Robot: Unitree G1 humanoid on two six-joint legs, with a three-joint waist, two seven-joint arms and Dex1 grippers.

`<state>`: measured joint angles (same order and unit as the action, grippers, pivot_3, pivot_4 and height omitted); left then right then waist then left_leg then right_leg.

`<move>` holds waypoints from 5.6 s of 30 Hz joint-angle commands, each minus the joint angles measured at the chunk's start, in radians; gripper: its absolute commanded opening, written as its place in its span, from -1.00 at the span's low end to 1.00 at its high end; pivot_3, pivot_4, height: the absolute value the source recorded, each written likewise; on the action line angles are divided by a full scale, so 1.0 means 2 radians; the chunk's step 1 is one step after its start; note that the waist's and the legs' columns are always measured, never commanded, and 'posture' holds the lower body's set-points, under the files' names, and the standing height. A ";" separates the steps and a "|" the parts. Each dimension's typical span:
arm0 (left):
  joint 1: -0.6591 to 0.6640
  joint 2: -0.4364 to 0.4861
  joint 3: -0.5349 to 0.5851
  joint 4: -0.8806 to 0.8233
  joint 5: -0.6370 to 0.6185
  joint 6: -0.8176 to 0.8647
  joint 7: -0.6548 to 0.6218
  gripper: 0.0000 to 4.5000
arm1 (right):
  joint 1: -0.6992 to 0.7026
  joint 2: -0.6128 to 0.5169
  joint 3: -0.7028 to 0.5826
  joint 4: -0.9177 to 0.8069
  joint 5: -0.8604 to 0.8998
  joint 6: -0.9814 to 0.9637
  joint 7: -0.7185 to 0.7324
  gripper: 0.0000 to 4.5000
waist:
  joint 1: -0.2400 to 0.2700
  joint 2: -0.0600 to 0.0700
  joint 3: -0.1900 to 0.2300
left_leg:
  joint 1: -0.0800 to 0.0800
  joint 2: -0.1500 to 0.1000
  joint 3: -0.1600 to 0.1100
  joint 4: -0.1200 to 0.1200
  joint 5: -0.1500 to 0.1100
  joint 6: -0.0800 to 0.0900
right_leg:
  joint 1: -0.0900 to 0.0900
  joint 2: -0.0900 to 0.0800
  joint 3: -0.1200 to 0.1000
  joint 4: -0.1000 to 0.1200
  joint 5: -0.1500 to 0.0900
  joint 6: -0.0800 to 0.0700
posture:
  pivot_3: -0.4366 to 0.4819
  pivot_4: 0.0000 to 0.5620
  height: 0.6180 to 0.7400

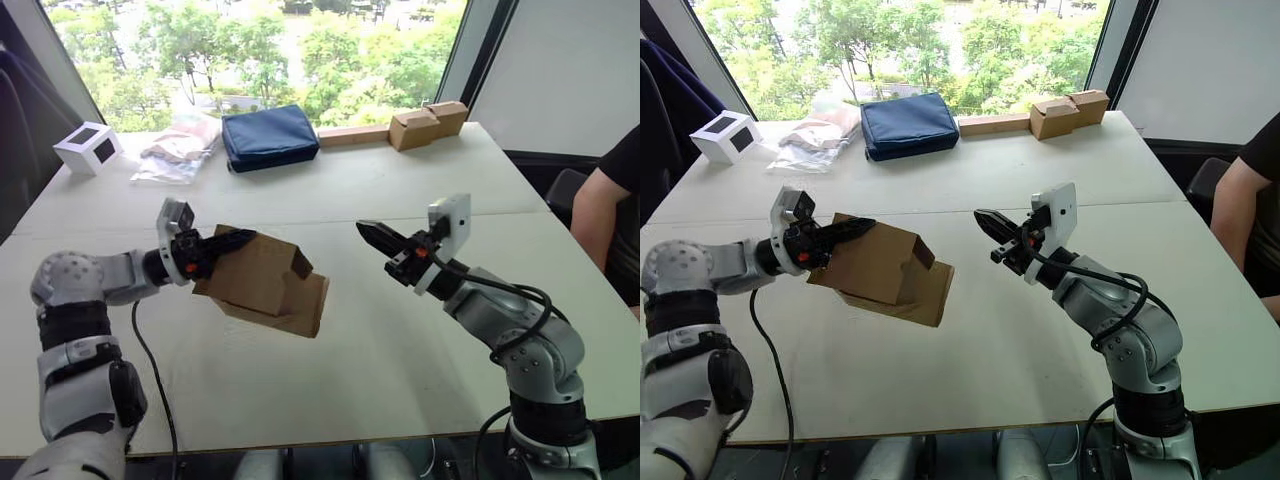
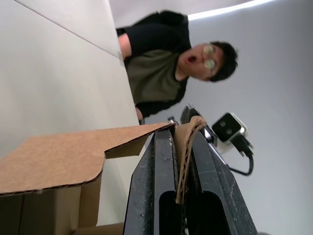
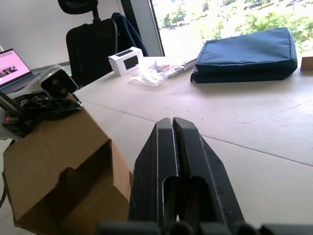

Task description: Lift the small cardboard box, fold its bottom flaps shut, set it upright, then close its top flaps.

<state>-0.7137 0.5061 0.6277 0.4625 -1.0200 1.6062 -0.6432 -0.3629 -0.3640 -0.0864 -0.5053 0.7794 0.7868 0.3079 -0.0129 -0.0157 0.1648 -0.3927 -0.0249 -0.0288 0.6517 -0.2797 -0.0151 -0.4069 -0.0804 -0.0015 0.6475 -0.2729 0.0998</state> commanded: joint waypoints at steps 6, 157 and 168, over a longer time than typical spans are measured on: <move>0.123 0.015 -0.007 -0.117 -0.076 0.004 0.060 -0.44 | 0.004 -0.008 0.002 -0.011 -0.002 -0.007 0.012 -1.00 | 0.000 0.000 0.000 | 0.000 0.000 0.000 -0.001 0.001 -0.001 | 0.000 -0.001 0.001 0.000 0.000 0.000 | -0.05 -0.47 0.95; -0.126 0.060 -0.240 -0.123 0.090 -0.351 -0.347 -0.99 | -0.085 -0.029 0.012 -0.029 0.084 0.015 0.041 -1.00 | -0.001 -0.001 0.000 | -0.001 0.000 0.000 0.000 0.000 0.000 | -0.001 0.001 -0.001 0.000 -0.001 -0.001 | -0.05 -0.47 0.95; -0.131 0.072 -0.234 -0.106 0.100 -0.366 -0.344 -0.99 | -0.088 -0.094 -0.076 -0.002 0.144 0.029 0.068 -1.00 | 0.000 -0.001 0.000 | -0.001 0.000 0.000 0.000 0.000 0.000 | 0.000 0.001 -0.001 0.000 -0.001 -0.001 | -0.05 -0.47 0.95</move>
<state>-0.9536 0.6315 0.1248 0.2602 -0.8157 0.8901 -1.3279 -0.5172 -0.5534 -0.1663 -0.5263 1.0158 0.8598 0.4480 -0.0121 -0.0179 0.1658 -0.3942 -0.0246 -0.0281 0.6511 -0.2791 -0.0159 -0.4076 -0.0788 -0.0027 0.6468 -0.2740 0.0978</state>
